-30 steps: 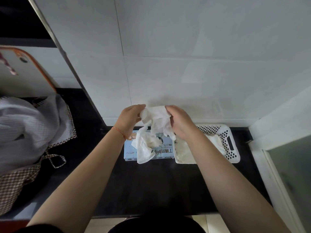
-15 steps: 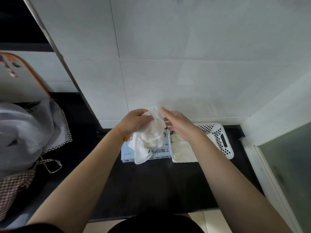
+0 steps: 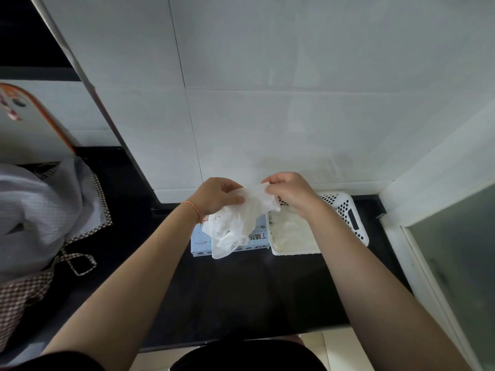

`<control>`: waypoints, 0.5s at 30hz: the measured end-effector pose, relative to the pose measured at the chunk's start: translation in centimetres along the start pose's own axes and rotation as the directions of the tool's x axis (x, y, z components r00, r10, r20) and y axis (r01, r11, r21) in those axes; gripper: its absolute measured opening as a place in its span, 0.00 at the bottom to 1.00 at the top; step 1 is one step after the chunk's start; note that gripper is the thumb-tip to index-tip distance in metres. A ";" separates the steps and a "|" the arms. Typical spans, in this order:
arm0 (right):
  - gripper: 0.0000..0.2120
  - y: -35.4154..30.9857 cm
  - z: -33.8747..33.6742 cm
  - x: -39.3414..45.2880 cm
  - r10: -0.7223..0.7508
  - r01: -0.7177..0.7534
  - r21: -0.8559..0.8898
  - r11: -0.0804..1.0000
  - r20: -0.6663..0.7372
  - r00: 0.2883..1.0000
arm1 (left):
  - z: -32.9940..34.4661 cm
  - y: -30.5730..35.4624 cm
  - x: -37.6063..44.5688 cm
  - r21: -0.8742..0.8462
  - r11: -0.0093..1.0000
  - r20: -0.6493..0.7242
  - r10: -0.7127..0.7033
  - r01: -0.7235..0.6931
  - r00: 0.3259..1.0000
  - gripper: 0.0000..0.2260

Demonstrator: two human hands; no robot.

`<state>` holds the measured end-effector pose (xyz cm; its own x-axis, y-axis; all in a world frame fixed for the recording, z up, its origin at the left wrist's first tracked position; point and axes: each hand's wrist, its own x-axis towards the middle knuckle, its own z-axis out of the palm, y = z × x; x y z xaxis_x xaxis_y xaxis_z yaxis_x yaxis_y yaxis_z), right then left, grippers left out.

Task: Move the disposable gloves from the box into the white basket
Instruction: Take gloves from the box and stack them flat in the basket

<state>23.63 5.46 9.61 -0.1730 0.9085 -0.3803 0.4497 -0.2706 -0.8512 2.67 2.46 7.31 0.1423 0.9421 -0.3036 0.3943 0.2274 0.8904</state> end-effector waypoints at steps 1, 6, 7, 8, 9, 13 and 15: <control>0.10 -0.3 -0.1 -0.2 -0.012 0.013 0.010 1.000 -0.013 1.000 | 0.1 0.1 0.0 0.051 0.999 -0.001 -0.009 0.009 1.000 0.06; 0.07 -1.1 -1.0 -0.6 -0.065 0.070 0.074 0.995 -0.069 0.996 | 0.8 -0.3 0.6 0.169 0.984 -0.004 -0.056 0.056 0.998 0.10; 0.07 -1.0 -1.2 -0.6 -0.079 0.085 0.070 0.994 -0.086 0.993 | 0.8 -0.2 0.5 0.178 0.981 0.005 -0.072 0.070 0.997 0.09; 0.07 -1.0 -1.4 -0.7 -0.091 0.097 0.053 0.994 -0.099 0.991 | 0.9 -0.2 0.5 0.172 0.982 0.027 -0.083 0.077 0.996 0.10; 0.06 -0.9 -1.6 -0.8 -0.104 0.107 0.023 0.994 -0.110 0.989 | 1.0 -0.2 0.4 0.172 0.981 0.050 -0.094 0.085 0.994 0.12; 0.04 0.0 -2.6 -0.9 -0.112 0.108 -0.037 0.993 -0.134 0.985 | 1.2 -0.1 0.2 0.065 0.993 0.134 -0.107 0.099 0.985 0.13; 0.05 0.8 -3.2 -1.0 -0.081 0.086 0.034 0.996 -0.115 0.990 | 1.3 0.2 0.4 -0.083 0.988 0.153 -0.117 0.131 0.981 0.12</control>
<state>26.98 5.34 10.45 -0.1073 0.9580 -0.2658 0.4029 -0.2025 -0.8925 3.99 2.57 6.97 0.2326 0.8602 -0.4538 0.3324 0.3682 0.8683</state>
